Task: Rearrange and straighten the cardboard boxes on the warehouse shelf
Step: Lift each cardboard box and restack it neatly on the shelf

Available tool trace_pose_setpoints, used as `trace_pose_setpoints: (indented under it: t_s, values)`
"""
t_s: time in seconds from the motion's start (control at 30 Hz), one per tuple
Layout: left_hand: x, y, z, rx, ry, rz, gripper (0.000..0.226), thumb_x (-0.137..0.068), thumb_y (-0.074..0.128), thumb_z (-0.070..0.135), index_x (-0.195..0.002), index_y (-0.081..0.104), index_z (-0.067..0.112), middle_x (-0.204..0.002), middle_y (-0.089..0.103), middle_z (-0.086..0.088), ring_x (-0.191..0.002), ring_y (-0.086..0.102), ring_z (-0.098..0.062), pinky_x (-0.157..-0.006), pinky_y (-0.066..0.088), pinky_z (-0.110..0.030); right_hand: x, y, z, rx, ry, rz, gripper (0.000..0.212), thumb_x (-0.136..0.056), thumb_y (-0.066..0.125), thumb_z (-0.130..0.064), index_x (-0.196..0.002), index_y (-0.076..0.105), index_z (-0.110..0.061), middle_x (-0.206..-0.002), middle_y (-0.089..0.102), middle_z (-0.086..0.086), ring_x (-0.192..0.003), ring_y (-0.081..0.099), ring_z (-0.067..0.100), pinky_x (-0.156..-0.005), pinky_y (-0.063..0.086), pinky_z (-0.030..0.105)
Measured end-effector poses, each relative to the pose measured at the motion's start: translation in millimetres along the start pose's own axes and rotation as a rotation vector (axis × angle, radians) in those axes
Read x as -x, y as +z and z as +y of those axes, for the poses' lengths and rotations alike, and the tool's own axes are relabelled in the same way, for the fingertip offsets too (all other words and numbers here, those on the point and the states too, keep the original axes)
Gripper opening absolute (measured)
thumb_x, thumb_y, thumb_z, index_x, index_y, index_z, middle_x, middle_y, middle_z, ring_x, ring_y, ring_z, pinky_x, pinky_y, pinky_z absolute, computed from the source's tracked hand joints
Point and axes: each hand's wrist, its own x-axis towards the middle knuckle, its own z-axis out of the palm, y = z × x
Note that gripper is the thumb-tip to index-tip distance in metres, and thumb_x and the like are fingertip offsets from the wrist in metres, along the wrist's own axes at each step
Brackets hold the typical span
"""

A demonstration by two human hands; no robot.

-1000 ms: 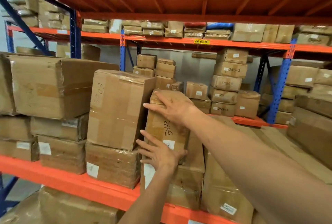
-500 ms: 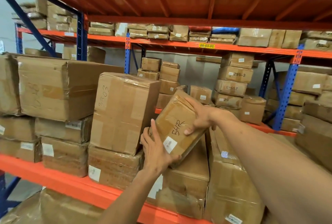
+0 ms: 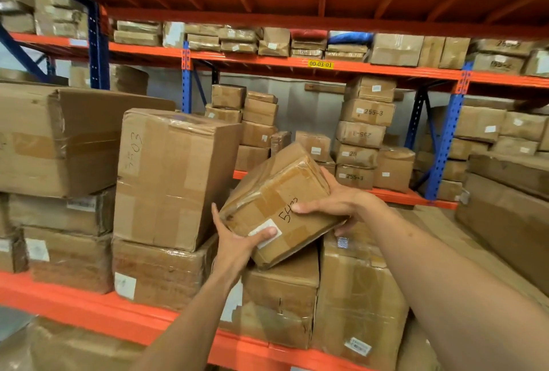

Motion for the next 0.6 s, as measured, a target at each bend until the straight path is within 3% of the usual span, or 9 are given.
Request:
trace_pose_setpoints:
  t_s: [0.07, 0.1, 0.2, 0.3, 0.37, 0.47, 0.6]
  values:
    - [-13, -5, 10, -0.021, 0.044, -0.091, 0.162, -0.036, 0.105, 0.047, -0.148, -0.012, 0.059, -0.13, 0.046, 0.026, -0.114, 0.055, 0.006, -0.106, 0.04, -0.034, -4, 2, 9, -0.037, -0.021, 0.04, 0.142, -0.056, 0.089, -0.068, -0.156, -0.01, -0.05, -0.161, 0.031, 0.004, -0.13, 0.047, 0.033, -0.099, 0.05, 0.049]
    - [-18, -6, 17, -0.036, 0.069, -0.117, 0.156, -0.036, 0.105, 0.044, -0.148, -0.003, 0.058, -0.128, 0.048, 0.026, -0.108, 0.057, 0.009, -0.104, 0.043, -0.031, -6, 4, 15, -0.088, -0.031, 0.062, 0.139, -0.058, 0.088, -0.066, -0.158, -0.007, -0.048, -0.161, 0.033, 0.004, -0.134, 0.045, 0.032, -0.106, 0.044, 0.048]
    - [-25, -2, 37, -0.085, 0.163, -0.156, 0.126, -0.041, 0.105, 0.034, -0.138, 0.027, 0.04, -0.128, 0.056, 0.012, -0.108, 0.062, 0.006, -0.099, 0.052, -0.03, -7, 13, 35, -0.343, -0.087, 0.077, 0.13, -0.067, 0.09, -0.049, -0.16, -0.001, -0.044, -0.155, 0.04, 0.004, -0.117, 0.049, 0.021, -0.089, 0.045, 0.034]
    - [-23, 10, 52, -0.076, 0.202, -0.16, 0.118, -0.045, 0.104, 0.024, -0.138, 0.03, 0.03, -0.13, 0.056, 0.006, -0.115, 0.061, -0.002, -0.099, 0.052, -0.033, -4, 8, 50, -0.43, -0.146, 0.117, 0.126, -0.069, 0.089, -0.046, -0.159, 0.0, -0.045, -0.145, 0.046, -0.004, -0.104, 0.052, 0.011, -0.085, 0.045, 0.029]
    - [-22, 19, 64, -0.065, 0.221, -0.178, 0.115, -0.046, 0.103, 0.025, -0.136, 0.031, 0.033, -0.127, 0.056, 0.011, -0.11, 0.061, 0.004, -0.092, 0.052, -0.026, 1, -2, 52, -0.461, -0.17, 0.118, 0.126, -0.066, 0.088, -0.051, -0.158, 0.003, -0.045, -0.143, 0.047, -0.006, -0.102, 0.054, 0.007, -0.08, 0.048, 0.029]
    - [-14, 45, 89, -0.081, 0.259, -0.239, 0.114, -0.047, 0.102, 0.027, -0.135, 0.03, 0.036, -0.123, 0.054, 0.017, -0.109, 0.058, 0.002, -0.082, 0.048, -0.016, 16, -22, 71, -0.569, -0.177, 0.152, 0.131, -0.059, 0.093, -0.05, -0.159, 0.007, -0.045, -0.149, 0.047, 0.002, -0.128, 0.053, 0.025, -0.108, 0.044, 0.052]
    - [7, 94, 113, -0.106, 0.312, -0.307, 0.119, -0.048, 0.102, 0.022, -0.142, 0.028, 0.031, -0.126, 0.055, 0.015, -0.115, 0.056, 0.0, -0.095, 0.048, -0.024, 50, -53, 113, -0.673, -0.199, 0.204, 0.128, -0.057, 0.097, -0.048, -0.157, 0.017, -0.046, -0.139, 0.057, -0.001, -0.122, 0.06, 0.022, -0.109, 0.045, 0.051]
